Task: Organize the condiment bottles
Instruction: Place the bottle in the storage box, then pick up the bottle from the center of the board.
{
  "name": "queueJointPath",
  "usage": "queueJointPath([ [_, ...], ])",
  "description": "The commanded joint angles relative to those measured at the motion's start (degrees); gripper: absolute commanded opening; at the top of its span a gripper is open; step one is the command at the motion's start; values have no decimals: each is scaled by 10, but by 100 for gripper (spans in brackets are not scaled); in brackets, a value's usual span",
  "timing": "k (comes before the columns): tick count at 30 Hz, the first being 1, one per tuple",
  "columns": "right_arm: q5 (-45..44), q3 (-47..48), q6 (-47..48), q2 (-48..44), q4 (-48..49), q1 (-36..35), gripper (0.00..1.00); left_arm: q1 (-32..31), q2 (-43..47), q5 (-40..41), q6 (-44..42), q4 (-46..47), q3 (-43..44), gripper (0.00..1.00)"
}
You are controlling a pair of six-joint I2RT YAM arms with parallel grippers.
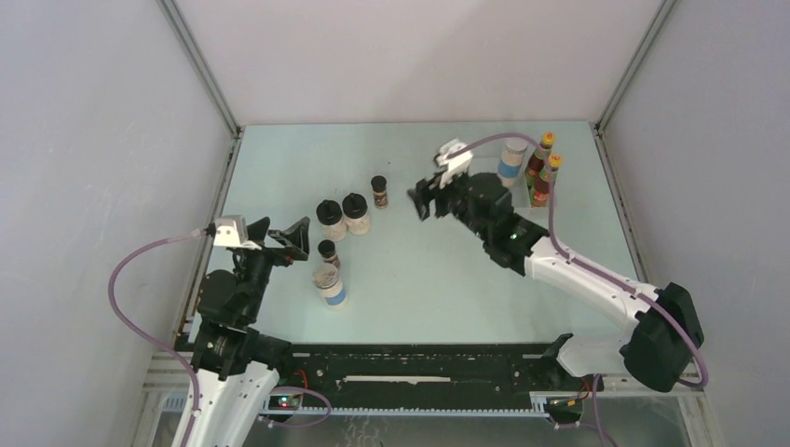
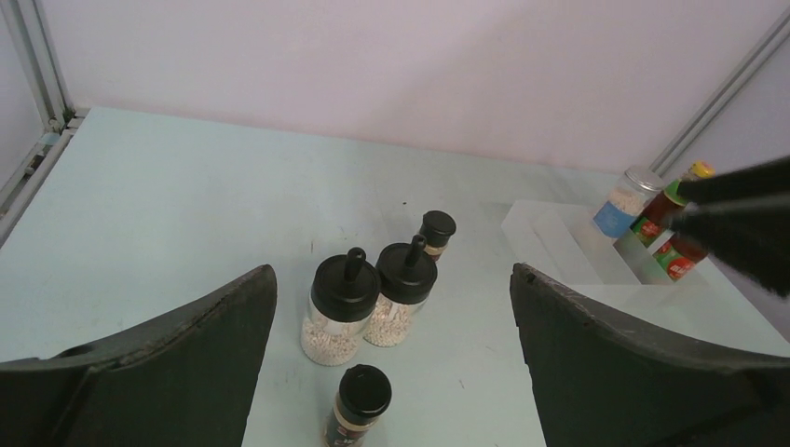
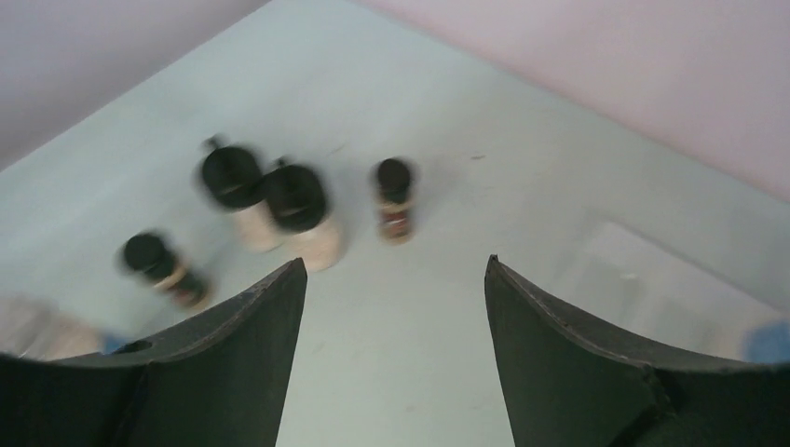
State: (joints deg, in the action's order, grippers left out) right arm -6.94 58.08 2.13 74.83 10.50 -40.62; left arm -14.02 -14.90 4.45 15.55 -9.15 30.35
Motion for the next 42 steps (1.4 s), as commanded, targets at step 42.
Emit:
queueJointPath([
  [42, 144, 119, 72, 173, -76, -321, 100, -3, 71, 34, 34, 6, 1, 100],
])
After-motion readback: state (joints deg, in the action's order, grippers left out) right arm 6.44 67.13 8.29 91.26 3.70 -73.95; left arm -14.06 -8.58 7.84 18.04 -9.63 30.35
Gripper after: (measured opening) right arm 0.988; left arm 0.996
